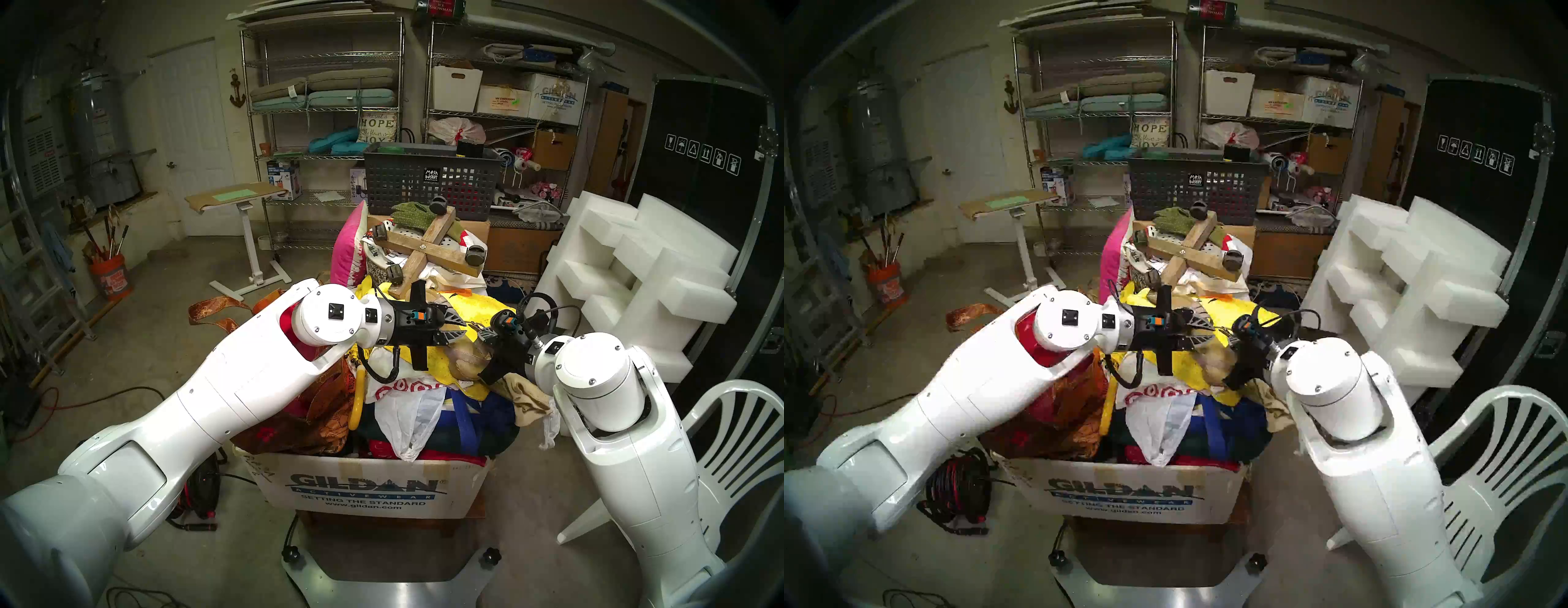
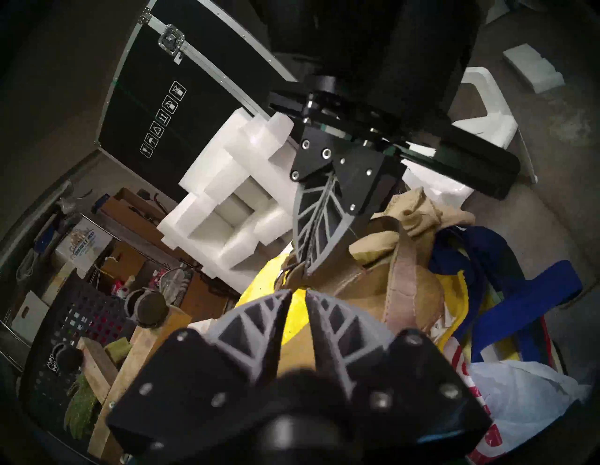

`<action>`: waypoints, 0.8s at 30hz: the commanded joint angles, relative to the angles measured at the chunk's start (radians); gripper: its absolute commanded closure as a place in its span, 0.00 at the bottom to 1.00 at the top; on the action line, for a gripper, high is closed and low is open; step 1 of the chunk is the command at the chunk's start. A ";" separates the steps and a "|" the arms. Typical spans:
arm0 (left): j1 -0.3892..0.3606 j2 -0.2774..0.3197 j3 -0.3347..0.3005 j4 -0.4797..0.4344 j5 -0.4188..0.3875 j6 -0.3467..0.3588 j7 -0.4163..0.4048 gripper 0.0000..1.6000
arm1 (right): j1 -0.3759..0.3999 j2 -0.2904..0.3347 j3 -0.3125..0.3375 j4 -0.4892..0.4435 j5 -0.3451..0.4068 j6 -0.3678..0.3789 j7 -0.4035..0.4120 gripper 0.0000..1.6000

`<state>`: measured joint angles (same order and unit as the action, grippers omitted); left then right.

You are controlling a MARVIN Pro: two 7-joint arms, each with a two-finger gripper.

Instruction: Unbuckle a shoe

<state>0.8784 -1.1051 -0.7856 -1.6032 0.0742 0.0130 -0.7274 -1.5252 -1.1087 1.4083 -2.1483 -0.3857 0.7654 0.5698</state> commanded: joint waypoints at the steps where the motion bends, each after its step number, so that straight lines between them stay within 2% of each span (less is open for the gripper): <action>1: -0.012 -0.010 -0.013 -0.015 0.001 -0.002 0.014 0.56 | 0.014 -0.008 0.002 -0.019 0.006 -0.007 0.000 1.00; 7: -0.012 -0.018 -0.022 -0.006 0.017 -0.005 0.052 0.56 | 0.010 -0.012 -0.001 -0.026 0.003 -0.004 0.001 1.00; 8: -0.012 -0.017 -0.024 -0.009 0.016 -0.007 0.055 0.58 | 0.009 -0.012 -0.002 -0.027 0.002 -0.003 0.001 1.00; 10: -0.004 -0.019 -0.039 -0.014 -0.012 -0.013 0.054 0.60 | 0.008 -0.012 -0.001 -0.027 0.001 -0.002 0.001 1.00; 24: -0.010 -0.017 -0.016 0.013 -0.010 -0.019 0.029 0.54 | 0.006 -0.014 -0.002 -0.029 0.002 -0.002 0.003 1.00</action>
<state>0.8807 -1.1138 -0.8003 -1.5960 0.0677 0.0016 -0.6929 -1.5279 -1.1200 1.4080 -2.1521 -0.3860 0.7646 0.5708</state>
